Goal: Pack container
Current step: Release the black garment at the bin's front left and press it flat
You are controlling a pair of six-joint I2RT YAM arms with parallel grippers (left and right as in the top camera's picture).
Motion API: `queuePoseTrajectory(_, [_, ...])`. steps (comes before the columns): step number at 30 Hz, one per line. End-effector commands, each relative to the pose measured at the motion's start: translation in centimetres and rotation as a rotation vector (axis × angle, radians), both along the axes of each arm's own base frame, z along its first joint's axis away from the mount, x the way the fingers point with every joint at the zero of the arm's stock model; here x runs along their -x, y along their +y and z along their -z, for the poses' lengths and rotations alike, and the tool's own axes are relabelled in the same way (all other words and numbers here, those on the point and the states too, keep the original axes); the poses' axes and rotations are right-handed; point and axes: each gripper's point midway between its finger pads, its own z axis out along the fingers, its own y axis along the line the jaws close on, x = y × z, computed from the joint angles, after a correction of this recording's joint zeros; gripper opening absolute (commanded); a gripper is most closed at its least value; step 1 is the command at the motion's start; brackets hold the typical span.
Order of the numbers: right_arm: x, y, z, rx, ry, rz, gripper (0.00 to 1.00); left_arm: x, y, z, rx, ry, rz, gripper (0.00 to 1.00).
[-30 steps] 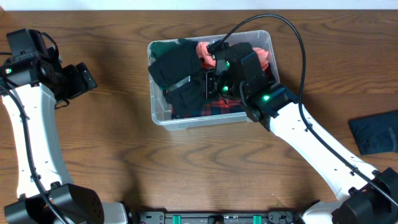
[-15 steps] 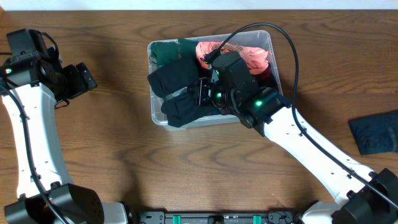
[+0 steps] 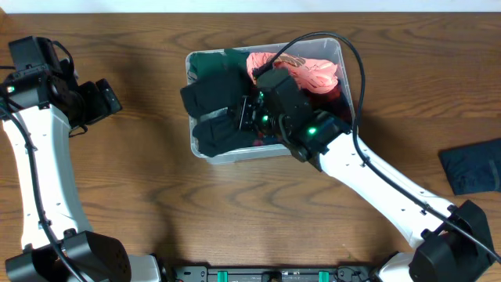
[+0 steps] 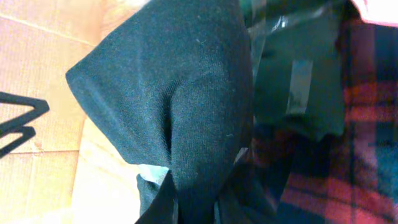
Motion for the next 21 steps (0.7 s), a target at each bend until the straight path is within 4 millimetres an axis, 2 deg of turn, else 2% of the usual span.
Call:
queuePoseTrajectory(1, [0.2,0.7,-1.1,0.001,-0.046,-0.042,0.67,0.2,0.1,0.5,0.006,0.015,-0.005,0.98])
queuePoseTrajectory(2, [0.3,0.6,-0.9,0.035,-0.078,-0.078,0.82,0.2,0.1,0.5,0.006,0.015,-0.005,0.98])
queuePoseTrajectory(4, [0.0,-0.2,-0.2,0.144,-0.163,-0.128,0.97,0.2,0.1,0.5,0.006,0.015,-0.005,0.98])
queuePoseTrajectory(7, [-1.1,-2.9,1.0,0.334,-0.245,-0.125,0.99,0.1,0.1,0.5,0.005,0.015,-0.005,0.98])
queuePoseTrajectory(9, [-1.6,-3.7,1.1,0.403,-0.297,-0.149,0.99,0.1,0.1,0.5,0.006,0.015,-0.005,0.98])
queuePoseTrajectory(13, [-2.5,-3.8,0.1,0.481,-0.432,-0.244,0.99,0.1,0.1,0.5,0.006,0.015,-0.005,0.98])
queuePoseTrajectory(14, [-2.6,-3.7,-0.2,0.493,-0.464,-0.265,0.95,0.2,0.1,0.5,0.006,0.015,-0.005,0.98])
queuePoseTrajectory(15, [-2.8,-3.6,-0.5,0.503,-0.491,-0.281,0.82,0.2,0.1,0.5,0.006,0.015,-0.005,0.98])
queuePoseTrajectory(17, [-3.0,-3.0,-1.3,0.504,-0.55,-0.312,0.39,0.2,0.1,0.5,0.006,0.015,-0.005,0.98])
queuePoseTrajectory(18, [-3.1,-2.7,-1.7,0.494,-0.573,-0.316,0.09,0.1,0.1,0.5,0.006,0.015,-0.005,0.98])
queuePoseTrajectory(19, [-3.3,-2.5,-1.9,0.487,-0.583,-0.311,0.01,0.2,0.1,0.5,0.006,0.015,-0.005,0.98])
queuePoseTrajectory(21, [-3.5,-2.1,-2.4,0.472,-0.607,-0.305,0.01,0.2,0.1,0.5,0.006,0.015,-0.005,0.98])
